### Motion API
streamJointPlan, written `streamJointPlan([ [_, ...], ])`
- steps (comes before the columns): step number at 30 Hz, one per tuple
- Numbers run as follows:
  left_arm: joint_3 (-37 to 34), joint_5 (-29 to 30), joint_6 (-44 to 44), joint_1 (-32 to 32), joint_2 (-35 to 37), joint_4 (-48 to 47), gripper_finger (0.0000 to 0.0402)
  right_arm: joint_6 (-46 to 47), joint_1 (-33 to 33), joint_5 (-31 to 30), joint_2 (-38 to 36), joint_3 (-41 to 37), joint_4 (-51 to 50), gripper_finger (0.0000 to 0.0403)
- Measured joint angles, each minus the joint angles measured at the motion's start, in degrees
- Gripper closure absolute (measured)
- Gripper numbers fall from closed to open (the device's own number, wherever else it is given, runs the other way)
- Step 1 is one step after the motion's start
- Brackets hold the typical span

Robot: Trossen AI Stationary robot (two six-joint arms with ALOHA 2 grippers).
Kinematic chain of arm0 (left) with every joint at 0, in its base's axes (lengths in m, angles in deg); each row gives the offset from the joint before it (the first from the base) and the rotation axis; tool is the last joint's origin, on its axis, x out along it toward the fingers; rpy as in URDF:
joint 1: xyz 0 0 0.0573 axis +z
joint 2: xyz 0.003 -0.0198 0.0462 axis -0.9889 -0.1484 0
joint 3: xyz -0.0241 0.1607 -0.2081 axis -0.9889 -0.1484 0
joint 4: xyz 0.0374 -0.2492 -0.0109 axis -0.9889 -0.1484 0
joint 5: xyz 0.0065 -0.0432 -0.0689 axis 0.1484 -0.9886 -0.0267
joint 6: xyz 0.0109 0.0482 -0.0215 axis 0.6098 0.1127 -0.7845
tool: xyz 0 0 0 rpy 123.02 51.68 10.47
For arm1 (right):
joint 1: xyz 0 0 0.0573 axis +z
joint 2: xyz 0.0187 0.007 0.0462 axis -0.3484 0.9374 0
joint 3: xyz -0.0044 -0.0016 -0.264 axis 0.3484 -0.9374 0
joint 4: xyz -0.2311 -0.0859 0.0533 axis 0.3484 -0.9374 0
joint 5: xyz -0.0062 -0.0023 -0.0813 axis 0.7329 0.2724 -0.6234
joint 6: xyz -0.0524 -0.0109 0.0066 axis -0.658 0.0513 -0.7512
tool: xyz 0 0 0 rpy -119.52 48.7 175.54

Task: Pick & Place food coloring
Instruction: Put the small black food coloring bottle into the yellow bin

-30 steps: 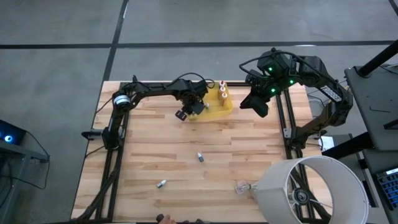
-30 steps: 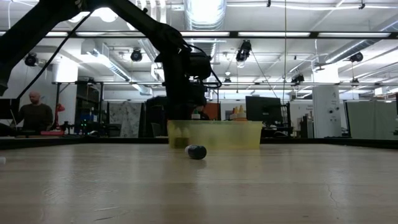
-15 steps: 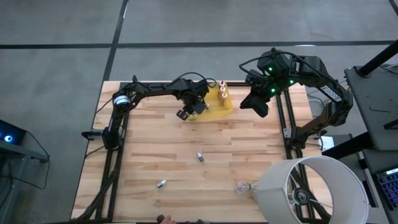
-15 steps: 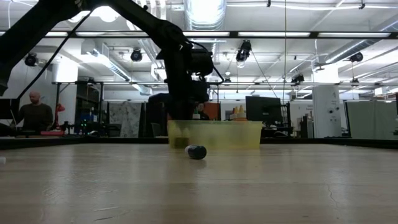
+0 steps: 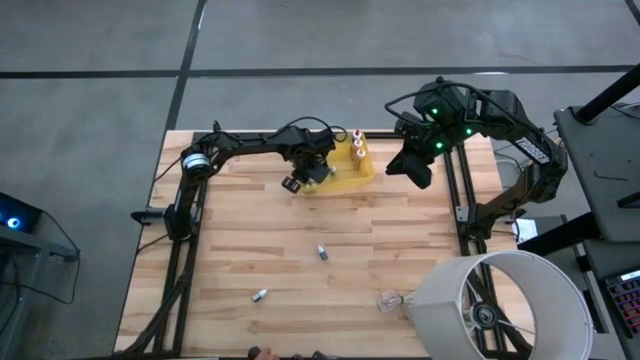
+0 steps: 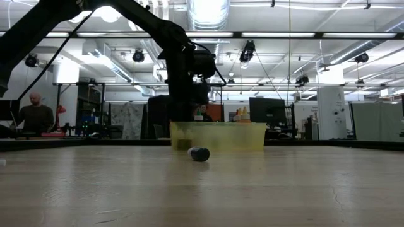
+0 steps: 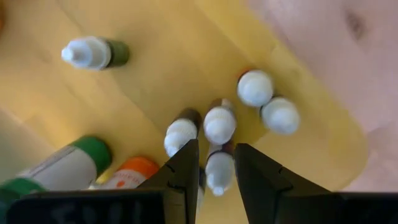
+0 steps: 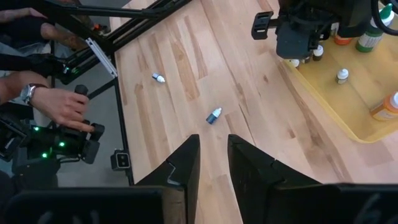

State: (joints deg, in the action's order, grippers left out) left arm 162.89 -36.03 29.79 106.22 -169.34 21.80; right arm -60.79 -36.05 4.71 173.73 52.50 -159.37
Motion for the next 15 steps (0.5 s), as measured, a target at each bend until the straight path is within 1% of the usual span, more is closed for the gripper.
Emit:
streamJointPlan([
  [6, 0.2, 4.0, 0.0, 0.0, 0.0, -0.3, 0.0325, 0.0, 0.0, 0.0, 0.0, 0.0, 0.0, 0.0322],
  [15, 6.2, 4.3, -1.6, 0.0, 0.1, -5.0, 0.0326, -0.5, 0.0, 0.0, 0.0, 0.0, 0.0, 0.0321],
])
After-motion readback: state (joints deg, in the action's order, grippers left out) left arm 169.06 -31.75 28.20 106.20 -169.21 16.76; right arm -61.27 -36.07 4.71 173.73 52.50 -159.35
